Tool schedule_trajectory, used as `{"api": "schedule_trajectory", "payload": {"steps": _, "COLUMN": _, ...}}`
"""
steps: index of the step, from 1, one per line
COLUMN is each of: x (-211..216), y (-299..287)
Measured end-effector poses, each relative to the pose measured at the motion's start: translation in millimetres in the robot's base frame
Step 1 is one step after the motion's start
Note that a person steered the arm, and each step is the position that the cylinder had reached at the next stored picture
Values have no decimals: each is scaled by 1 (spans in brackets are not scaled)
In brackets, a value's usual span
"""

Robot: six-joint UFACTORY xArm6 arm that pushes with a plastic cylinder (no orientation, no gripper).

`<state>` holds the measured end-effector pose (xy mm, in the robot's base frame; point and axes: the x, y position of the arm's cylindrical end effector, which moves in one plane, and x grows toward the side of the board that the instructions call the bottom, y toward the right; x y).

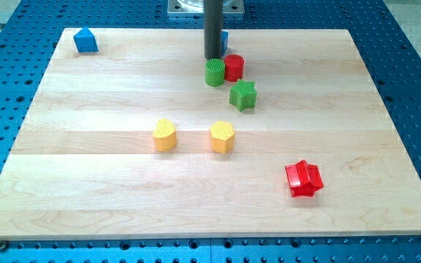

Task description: Push the heart to the top right of the board

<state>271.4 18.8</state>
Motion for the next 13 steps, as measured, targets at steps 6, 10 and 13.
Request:
{"api": "schedule_trajectory", "payload": {"steps": 6, "x": 208, "y": -174}}
{"api": "schedule_trajectory", "payload": {"steps": 10, "x": 187, "y": -48}}
{"api": "schedule_trajectory", "payload": {"steps": 13, "x": 206, "y": 6}}
